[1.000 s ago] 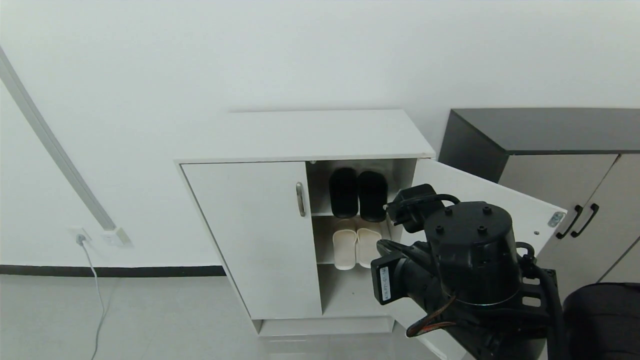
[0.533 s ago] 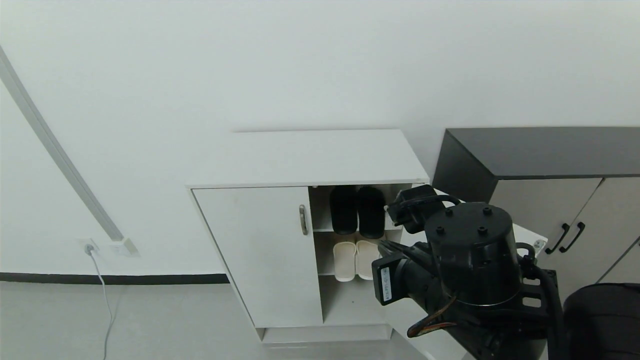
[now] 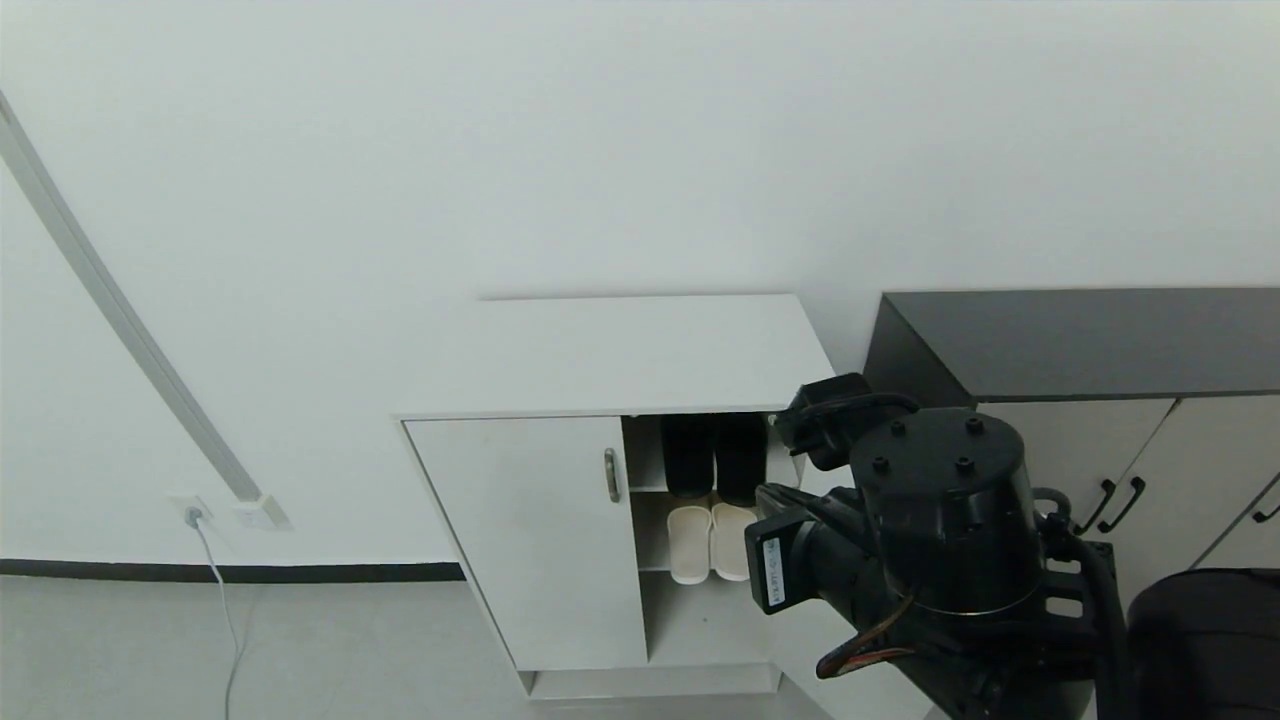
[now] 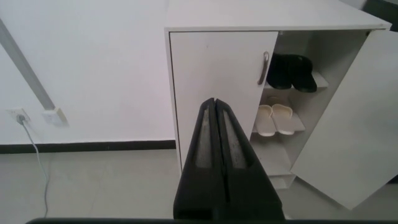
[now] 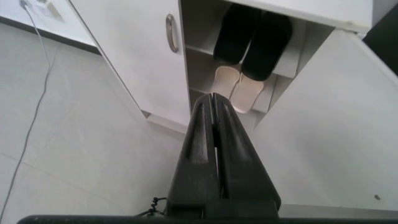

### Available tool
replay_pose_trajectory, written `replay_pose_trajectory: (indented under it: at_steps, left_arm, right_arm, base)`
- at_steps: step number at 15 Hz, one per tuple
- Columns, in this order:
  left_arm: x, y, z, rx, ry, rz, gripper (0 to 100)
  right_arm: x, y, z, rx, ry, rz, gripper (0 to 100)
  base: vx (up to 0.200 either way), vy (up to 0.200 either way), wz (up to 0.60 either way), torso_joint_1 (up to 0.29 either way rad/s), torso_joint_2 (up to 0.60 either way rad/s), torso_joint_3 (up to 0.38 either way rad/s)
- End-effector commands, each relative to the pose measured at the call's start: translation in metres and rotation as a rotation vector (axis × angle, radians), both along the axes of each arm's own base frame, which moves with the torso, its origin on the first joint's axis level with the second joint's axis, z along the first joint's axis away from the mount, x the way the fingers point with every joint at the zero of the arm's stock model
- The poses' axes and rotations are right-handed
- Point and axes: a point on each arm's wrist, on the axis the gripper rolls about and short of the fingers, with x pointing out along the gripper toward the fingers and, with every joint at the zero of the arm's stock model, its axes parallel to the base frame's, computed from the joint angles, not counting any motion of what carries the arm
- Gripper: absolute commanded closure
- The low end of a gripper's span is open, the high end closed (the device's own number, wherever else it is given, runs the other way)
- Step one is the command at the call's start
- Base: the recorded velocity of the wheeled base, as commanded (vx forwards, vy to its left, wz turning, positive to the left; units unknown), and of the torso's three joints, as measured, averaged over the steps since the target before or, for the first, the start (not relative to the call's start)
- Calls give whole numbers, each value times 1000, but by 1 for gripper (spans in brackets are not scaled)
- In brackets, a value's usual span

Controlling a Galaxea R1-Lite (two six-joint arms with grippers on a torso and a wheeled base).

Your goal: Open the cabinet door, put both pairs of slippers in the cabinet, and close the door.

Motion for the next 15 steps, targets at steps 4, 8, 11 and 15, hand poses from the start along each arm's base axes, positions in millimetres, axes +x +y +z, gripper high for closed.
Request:
replay_pose_trajectory:
  at_steps: [4,8,11,15]
  left_arm:
    - [0,0,0,0,0,1,100]
    - [0,0,0,0,0,1,100]
    - [0,0,0,0,0,1,100]
    - [0,0,0,0,0,-1,100]
  right_arm:
    - [4,-3,0,8,-6,-16,100]
    - [4,-3,-1,4,-3,-16,100]
    - [3,-3,-1,3,-2,-13,100]
    - [4,-3,-2,2,-1,-13,100]
  base:
    - [0,0,0,93,-201,-107]
    - [0,0,0,0,0,0]
    - [0,0,0,0,0,0]
    - [0,0,-450,-1,-1,3]
